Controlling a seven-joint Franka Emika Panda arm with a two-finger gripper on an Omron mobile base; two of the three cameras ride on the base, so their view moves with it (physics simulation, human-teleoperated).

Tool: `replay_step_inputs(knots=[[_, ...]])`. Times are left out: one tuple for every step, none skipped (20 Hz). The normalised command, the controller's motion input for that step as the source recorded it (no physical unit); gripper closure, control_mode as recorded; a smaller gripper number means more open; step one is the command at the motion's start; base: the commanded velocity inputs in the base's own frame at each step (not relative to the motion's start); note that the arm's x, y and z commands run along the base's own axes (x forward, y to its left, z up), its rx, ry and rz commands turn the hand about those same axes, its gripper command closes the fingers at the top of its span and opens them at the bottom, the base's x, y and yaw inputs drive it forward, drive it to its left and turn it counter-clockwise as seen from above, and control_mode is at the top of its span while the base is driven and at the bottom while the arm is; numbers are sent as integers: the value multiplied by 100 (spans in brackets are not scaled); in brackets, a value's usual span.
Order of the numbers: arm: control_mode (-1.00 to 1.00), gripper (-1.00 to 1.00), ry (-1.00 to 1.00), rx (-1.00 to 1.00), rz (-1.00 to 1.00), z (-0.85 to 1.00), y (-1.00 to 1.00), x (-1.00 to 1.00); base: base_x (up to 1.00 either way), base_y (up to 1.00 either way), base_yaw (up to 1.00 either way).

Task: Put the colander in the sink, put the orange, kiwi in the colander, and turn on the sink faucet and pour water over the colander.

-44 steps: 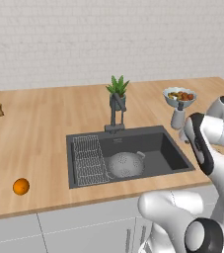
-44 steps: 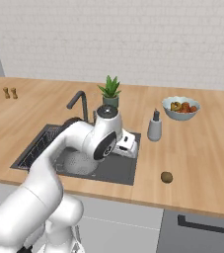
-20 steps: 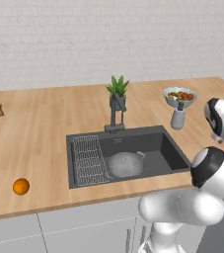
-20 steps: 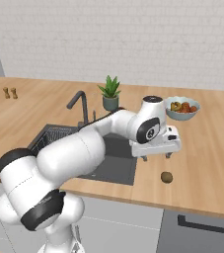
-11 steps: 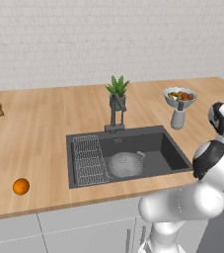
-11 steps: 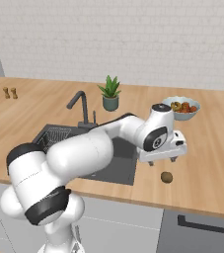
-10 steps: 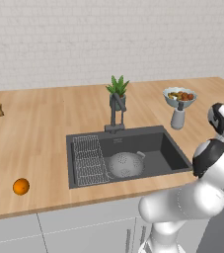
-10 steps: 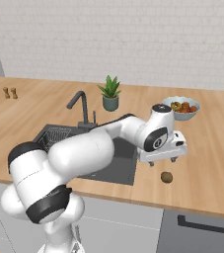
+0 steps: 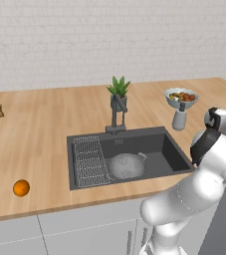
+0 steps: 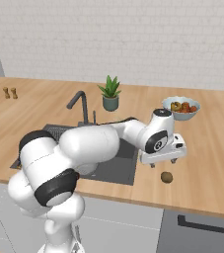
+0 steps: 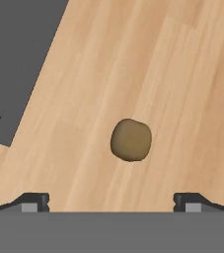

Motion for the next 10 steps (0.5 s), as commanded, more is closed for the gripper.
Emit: replay_step_inputs(knots=[[-100, -100, 0, 0, 7, -32, -12, 1, 0, 0, 0], [-100, -100, 0, 0, 7, -32, -8, 1, 0, 0, 0], [-100, -100, 0, 0, 7, -35, -1, 3, 0, 0, 0], [-100, -100, 0, 0, 7, -37, 0, 6, 0, 0, 0], [-100, -100, 0, 0, 8, -38, 0, 9, 0, 0, 0], [-100, -100, 0, 0, 8, -36, 0, 12, 0, 0, 0], [-100, -100, 0, 0, 8, -32, -4, 14, 0, 0, 0], [-100, -100, 0, 0, 8, -29, -5, 13, 0, 0, 0], [-100, -100, 0, 0, 8, -27, -4, 15, 0, 0, 0], [-100, -100, 0, 0, 8, -27, -1, 15, 0, 0, 0]])
